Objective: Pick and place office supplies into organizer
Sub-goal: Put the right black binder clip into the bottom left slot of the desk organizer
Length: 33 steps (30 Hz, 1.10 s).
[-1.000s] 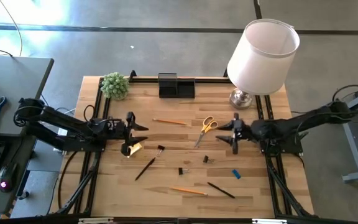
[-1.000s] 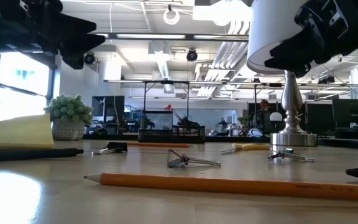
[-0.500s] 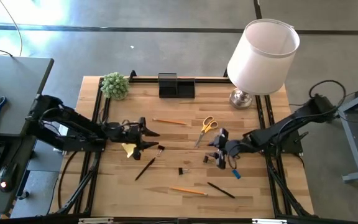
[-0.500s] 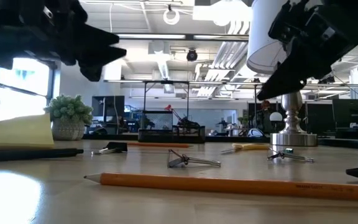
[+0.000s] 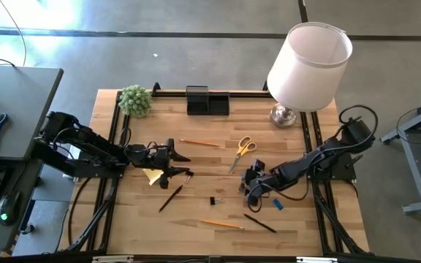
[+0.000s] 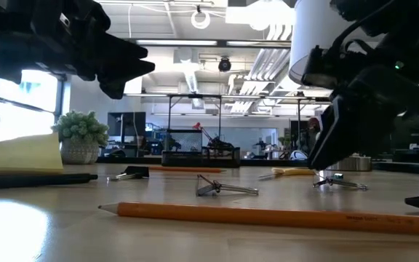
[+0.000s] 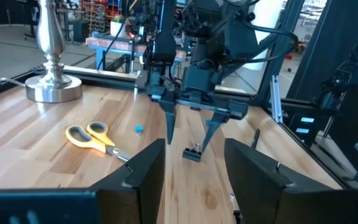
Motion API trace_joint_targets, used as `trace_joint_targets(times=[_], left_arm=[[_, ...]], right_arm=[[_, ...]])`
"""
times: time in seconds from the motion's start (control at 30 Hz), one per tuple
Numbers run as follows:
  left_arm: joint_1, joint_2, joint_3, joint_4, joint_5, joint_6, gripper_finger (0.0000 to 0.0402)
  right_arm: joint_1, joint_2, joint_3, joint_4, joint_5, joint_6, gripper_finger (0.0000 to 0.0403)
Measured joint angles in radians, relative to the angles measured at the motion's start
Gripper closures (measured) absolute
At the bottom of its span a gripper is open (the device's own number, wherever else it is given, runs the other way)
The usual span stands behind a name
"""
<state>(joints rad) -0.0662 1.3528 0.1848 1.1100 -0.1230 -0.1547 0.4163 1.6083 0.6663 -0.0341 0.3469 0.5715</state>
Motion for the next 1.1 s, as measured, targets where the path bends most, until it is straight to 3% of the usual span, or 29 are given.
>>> trace_joint_targets(times=[0.4,1.1], left_arm=[[0.001,0.000,0.000,-0.007,0.000,0.041,0.0250],[0.001,0.000,0.000,-0.007,-0.019,0.045,0.0250]], right_arm=[[0.005,0.040,0.021,-0.038,-0.023,0.080,0.0120],[0.005,0.040,0.022,-0.016,-0.030,0.054,0.0253]])
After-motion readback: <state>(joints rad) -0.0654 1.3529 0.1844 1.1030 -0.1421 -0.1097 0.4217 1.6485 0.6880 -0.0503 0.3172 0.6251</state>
